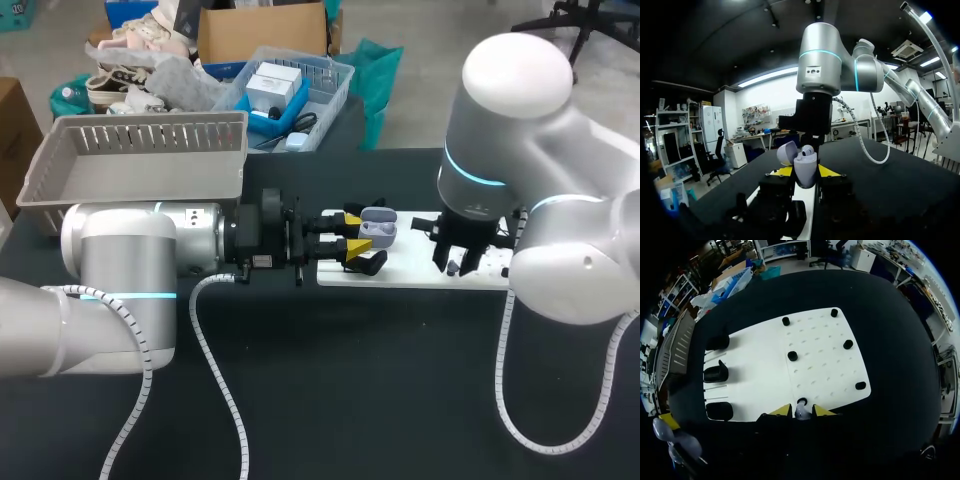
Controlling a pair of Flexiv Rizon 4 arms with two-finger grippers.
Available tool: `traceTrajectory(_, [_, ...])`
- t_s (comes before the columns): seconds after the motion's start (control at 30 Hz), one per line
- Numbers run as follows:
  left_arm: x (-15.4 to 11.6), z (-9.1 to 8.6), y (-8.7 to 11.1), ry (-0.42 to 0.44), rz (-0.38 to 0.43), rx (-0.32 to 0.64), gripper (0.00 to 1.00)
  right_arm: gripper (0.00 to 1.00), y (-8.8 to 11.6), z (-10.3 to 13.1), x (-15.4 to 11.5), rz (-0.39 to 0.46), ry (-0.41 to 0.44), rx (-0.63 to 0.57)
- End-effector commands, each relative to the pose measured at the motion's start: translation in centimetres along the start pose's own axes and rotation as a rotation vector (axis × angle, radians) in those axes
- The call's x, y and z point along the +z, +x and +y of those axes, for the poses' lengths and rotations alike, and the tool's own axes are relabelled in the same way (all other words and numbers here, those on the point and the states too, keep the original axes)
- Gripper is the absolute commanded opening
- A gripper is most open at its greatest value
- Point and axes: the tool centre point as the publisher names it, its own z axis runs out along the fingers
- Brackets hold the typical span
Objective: Pick up each earbud case from the left stands, insert the matching earbuds, close the lid, and place the case in the box.
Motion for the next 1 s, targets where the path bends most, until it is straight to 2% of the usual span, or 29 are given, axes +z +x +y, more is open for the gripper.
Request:
traceTrajectory(0.03, [0.0,0.1,0.1,0.000,-0.002,0.001,0.00,0.19,0.0,0.2,0.1,-0.005,0.004,0.004])
traceTrajectory(0.33, [0.0,0.1,0.1,0.000,-0.002,0.001,0.00,0.15,-0.1,0.0,0.2,-0.005,0.012,0.008])
traceTrajectory(0.4, [0.0,0.1,0.1,0.000,-0.002,0.001,0.00,0.00,-0.1,0.0,0.2,-0.006,0.013,0.011])
traceTrajectory(0.63, [0.0,0.1,0.1,0.000,-0.002,0.001,0.00,0.00,-0.2,-0.5,-0.4,-0.021,0.023,0.024])
traceTrajectory(1.0, [0.0,0.1,0.1,0.000,-0.002,0.001,0.00,0.00,-0.5,-1.3,-4.0,-0.096,0.014,0.033])
